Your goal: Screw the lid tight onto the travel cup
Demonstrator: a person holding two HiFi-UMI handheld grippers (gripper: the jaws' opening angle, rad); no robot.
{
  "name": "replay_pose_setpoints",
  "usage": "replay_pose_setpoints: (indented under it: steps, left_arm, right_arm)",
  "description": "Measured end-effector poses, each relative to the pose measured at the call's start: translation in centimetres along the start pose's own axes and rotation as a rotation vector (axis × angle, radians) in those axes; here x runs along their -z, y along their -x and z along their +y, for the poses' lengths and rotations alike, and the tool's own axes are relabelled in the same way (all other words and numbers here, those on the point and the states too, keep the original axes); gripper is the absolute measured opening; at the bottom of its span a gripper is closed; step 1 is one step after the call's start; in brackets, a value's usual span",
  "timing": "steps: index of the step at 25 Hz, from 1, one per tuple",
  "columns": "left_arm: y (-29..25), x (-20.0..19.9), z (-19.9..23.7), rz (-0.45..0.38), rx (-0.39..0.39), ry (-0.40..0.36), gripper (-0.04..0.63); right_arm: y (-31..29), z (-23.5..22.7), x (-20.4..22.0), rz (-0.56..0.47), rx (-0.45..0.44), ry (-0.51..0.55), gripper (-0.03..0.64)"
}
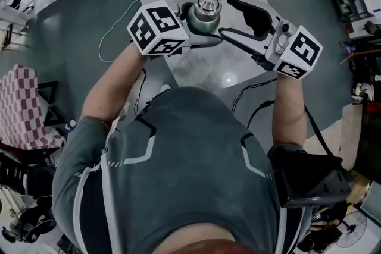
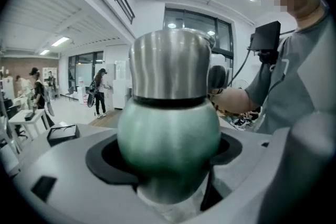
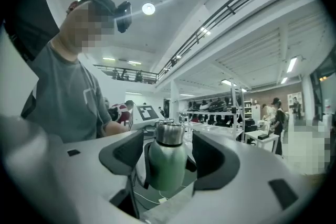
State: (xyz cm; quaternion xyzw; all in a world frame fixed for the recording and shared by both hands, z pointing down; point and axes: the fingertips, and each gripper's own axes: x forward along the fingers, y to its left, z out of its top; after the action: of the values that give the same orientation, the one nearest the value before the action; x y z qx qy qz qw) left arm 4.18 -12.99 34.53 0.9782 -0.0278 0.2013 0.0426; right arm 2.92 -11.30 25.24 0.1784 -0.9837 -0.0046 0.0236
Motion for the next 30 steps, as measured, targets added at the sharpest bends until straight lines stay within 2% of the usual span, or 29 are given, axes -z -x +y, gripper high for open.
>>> replay_pose_setpoints:
  steps: [3,6,8,12,16,18,23,30]
  left_arm:
    - [-0.4,0.2,1.9,-0.045,-0.076,0.048,0.399]
    - [-1.0,0.5,3.7,-0.085,-0.127,0.097,0.399]
    - [-1.7,1.3,4.9,-0.088,-0.167,0.098,0.399]
    - [-4.4,3.2,6.8,-0.077,-0.227,0.084,0.399]
    - [-6.8,5.6,8.7,-0.074,-0.260,0.144,0.399]
    - [-7.4,7.1,9.8,-0.059,-0.296,0.162,0.399]
    - [-9.7,11.2,13.7,-0.033,-0.383,0.162,0.399]
    - [-14.3,16.6,16.2,-0.008,-0.401,0.168,0.399]
  right_arm:
    - [1.5,-1.6,1.3,0.032,0.105,-0.005,0.299]
    - [3.2,-3.7,2.5,0.051,0.213,-0.003,0.261]
    - [4.4,-5.2,3.5,0.037,0.286,-0.021,0.228]
    - [8.0,-8.3,6.1,-0.002,0.426,-0.104,0.138]
    - [11.2,-11.4,9.3,-0.024,0.570,-0.220,0.075]
    - [11.9,-12.1,10.5,-0.025,0.624,-0.246,0.060]
    - [12.3,-13.9,13.8,0.064,0.675,-0.212,0.046]
    - [13.6,-15.2,19.1,0.117,0.721,-0.230,0.041]
